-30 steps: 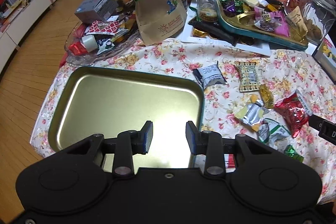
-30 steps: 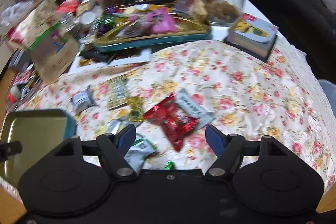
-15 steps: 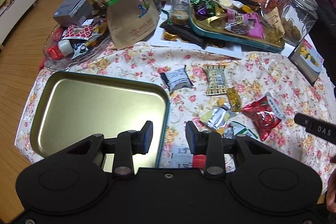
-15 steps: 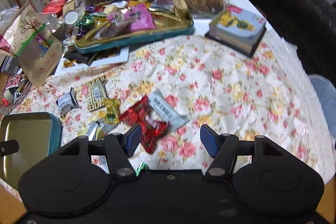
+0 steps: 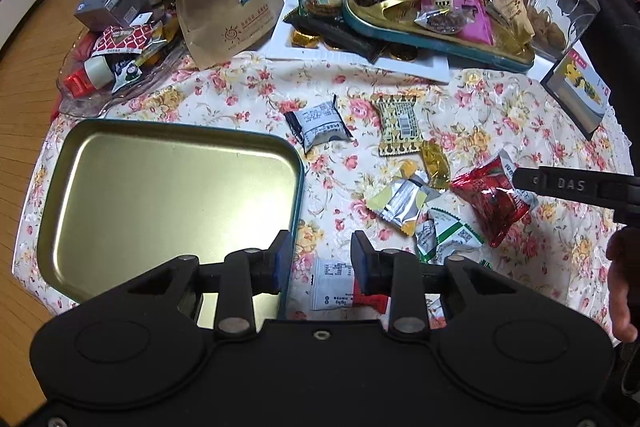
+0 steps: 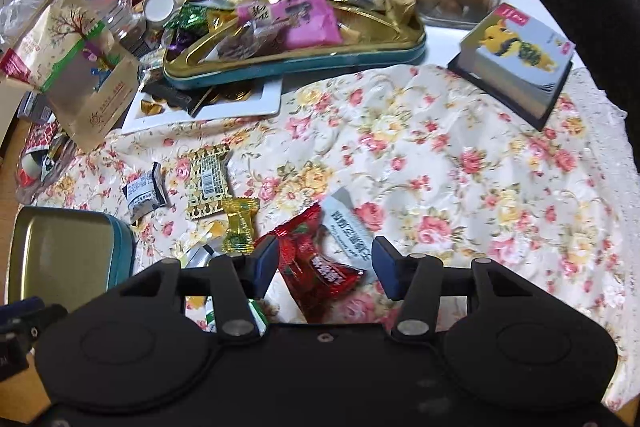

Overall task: Organize snacks
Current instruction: 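Reach the right gripper to the red candy packet and grasp it, then lift the red packet with the right gripper while the left gripper grasps the green-white packet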

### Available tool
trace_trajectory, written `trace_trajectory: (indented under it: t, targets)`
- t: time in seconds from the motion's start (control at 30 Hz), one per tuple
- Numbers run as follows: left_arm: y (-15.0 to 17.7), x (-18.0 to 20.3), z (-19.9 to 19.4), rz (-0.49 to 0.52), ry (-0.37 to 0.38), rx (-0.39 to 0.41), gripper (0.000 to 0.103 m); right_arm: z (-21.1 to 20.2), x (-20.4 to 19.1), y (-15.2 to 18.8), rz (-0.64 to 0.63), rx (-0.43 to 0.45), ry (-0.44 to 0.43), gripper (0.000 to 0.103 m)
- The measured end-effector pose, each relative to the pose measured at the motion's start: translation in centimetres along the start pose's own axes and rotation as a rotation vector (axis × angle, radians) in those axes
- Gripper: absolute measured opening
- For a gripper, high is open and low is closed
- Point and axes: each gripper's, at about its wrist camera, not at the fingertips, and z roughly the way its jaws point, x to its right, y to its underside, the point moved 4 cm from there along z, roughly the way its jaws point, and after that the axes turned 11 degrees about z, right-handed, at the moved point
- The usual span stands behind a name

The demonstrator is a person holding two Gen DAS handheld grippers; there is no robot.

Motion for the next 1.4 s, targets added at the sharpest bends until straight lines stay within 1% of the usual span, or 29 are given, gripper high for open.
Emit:
trace_trajectory:
  t: [0.17,0.27,0.5,0.63,0.77,0.8,0.87,0.97,1.0,1.17,1.3,1.4]
  targets:
    - [0.6,-0.4,0.6,0.007,0.012,-0.022,0.04,1.9,-1.7,0.8,-0.102,-0.012,0.04,0.054]
    - [0.9,-0.7,0.7,0.003,0.019,-0.031,0.04,2.8,-2.2,1.2,-0.134,-0.018,0.058,0.054]
    - [1.2,-0.8,1.0,0.002,0.033,-0.046,0.04,5.1,-2.3,1.6,-0.127,-0.049,0.093,0.054]
    - [1.3,-0.9,1.1,-0.002,0.027,-0.049,0.04,5.8,-2.4,1.7,-0.115,-0.037,0.09,0.06]
    - [1.1,-0.7,1.3,-0.006,0.028,-0.057,0.04,6.1,-3.2,2.4,-0.18,-0.028,0.11,0.059]
    - [1.1,-0.5,1.4,-0.005,0.027,-0.059,0.04,6.1,-3.3,2.5,-0.203,-0.026,0.112,0.058]
    - [1.0,-0.1,1.6,0.003,0.024,-0.063,0.04,6.0,-3.3,2.8,-0.233,-0.012,0.122,0.052]
    - [0.8,0.6,1.9,0.018,0.024,-0.067,0.04,5.7,-3.0,3.0,-0.261,0.0,0.124,0.039]
    - [0.7,0.9,2.0,0.023,0.025,-0.068,0.04,5.5,-2.9,3.0,-0.249,-0.007,0.11,0.032]
    - [0.2,2.5,2.4,0.05,0.041,-0.068,0.04,4.7,-0.6,2.6,-0.091,-0.067,0.055,0.031]
    - [-0.3,4.2,3.1,0.072,0.064,-0.07,0.04,3.4,1.8,2.0,0.037,-0.078,0.024,0.031]
    - [-0.8,5.6,3.7,0.089,0.082,-0.064,0.04,2.4,3.7,1.5,0.128,-0.08,0.022,0.032]
